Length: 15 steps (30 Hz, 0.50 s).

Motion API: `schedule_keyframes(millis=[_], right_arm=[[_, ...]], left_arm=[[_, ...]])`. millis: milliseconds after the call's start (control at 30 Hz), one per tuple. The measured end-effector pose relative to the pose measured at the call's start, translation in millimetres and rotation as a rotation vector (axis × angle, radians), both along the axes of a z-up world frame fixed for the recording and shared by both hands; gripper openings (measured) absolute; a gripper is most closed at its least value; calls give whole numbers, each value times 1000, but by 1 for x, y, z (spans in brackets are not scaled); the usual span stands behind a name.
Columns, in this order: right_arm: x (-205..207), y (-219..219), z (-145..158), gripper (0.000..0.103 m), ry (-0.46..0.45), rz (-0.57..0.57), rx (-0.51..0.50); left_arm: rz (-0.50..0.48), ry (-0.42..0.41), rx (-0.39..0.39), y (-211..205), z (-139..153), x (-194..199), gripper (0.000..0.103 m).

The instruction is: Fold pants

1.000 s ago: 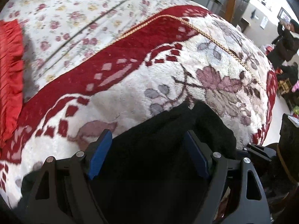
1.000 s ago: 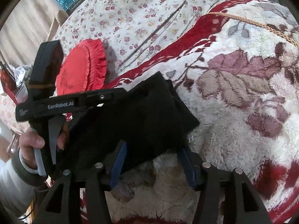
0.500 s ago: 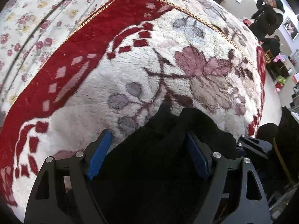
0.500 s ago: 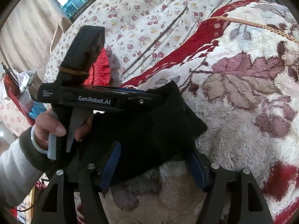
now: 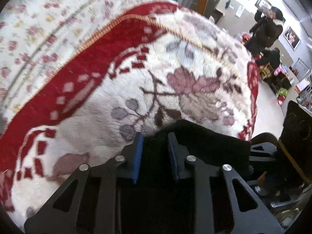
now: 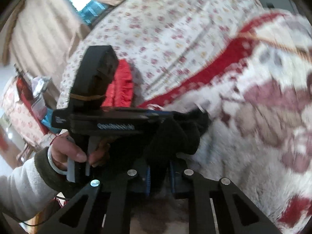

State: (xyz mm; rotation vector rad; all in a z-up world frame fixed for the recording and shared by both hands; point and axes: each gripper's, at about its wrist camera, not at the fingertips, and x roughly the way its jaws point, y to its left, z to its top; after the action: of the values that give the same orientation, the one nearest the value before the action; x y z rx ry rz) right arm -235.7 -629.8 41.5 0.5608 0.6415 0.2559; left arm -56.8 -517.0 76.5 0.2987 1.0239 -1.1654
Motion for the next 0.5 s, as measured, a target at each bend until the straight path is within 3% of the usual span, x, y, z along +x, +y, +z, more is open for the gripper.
schedule_keyframes(millis=[100, 233, 333, 433, 500], right_arm=[[1, 21, 27, 14, -64, 61, -44], [4, 71, 63, 14, -158, 213, -129], [13, 116, 69, 14, -186, 348, -143], [30, 164, 49, 15, -129, 456, -146], [42, 192, 21, 21, -20, 522, -130]], left_arm=[[97, -4, -50, 36, 23, 8, 24], [314, 64, -141, 124, 45, 25, 24], [450, 82, -168, 191, 46, 23, 24], [557, 76, -159, 242, 41, 13, 25], [591, 94, -140, 268, 32, 4, 32]])
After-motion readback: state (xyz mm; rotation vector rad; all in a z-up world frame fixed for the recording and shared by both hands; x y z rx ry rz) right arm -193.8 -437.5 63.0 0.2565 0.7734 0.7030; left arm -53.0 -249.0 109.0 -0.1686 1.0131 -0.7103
